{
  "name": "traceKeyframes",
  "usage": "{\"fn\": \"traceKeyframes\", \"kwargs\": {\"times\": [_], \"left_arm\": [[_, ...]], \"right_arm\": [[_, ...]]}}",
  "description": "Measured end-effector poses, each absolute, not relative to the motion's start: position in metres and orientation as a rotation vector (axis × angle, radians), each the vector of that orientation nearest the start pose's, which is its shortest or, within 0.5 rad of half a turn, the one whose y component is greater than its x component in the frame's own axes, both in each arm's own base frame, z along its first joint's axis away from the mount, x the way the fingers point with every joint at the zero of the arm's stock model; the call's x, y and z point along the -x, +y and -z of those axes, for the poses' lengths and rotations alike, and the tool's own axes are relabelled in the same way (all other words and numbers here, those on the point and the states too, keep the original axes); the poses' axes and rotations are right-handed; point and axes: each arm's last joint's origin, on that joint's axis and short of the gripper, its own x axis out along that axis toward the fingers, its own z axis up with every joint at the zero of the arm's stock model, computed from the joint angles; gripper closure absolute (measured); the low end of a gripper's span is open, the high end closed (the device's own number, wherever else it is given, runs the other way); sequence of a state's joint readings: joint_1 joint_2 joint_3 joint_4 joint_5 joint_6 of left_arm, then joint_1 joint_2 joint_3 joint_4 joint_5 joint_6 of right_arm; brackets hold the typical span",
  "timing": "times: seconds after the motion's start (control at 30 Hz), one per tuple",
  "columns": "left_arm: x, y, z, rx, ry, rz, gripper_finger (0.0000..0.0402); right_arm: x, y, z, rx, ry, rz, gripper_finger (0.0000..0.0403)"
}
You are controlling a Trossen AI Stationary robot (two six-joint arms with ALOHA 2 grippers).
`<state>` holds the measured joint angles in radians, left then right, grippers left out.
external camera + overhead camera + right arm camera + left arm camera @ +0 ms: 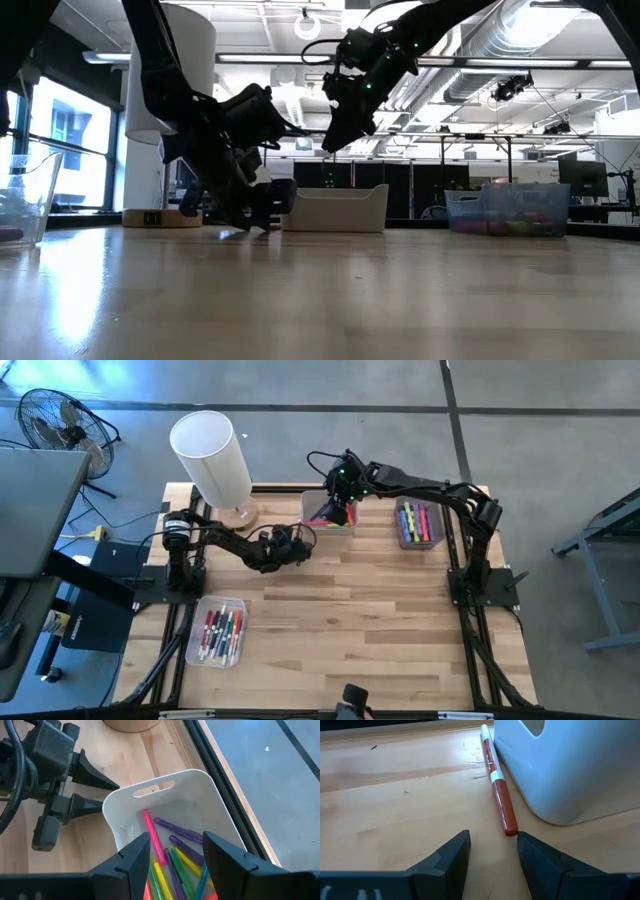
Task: Pick & Place Markers
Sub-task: Put the brown marker pen into the transparent bin
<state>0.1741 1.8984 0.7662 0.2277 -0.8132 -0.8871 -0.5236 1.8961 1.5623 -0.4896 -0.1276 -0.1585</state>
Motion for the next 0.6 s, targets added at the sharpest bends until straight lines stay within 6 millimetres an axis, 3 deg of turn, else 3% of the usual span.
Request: {"fn": "traceKeyframes", "kwargs": {"times": [0.6], "left_arm": [[-0.3087, 0.0787, -0.0899, 0.451, 0.373, -1.261, 0.0236]], "right_arm": [[-0.3676, -0.208, -0.2606, -0.104, 0.793, 0.309, 0.0233]]}}
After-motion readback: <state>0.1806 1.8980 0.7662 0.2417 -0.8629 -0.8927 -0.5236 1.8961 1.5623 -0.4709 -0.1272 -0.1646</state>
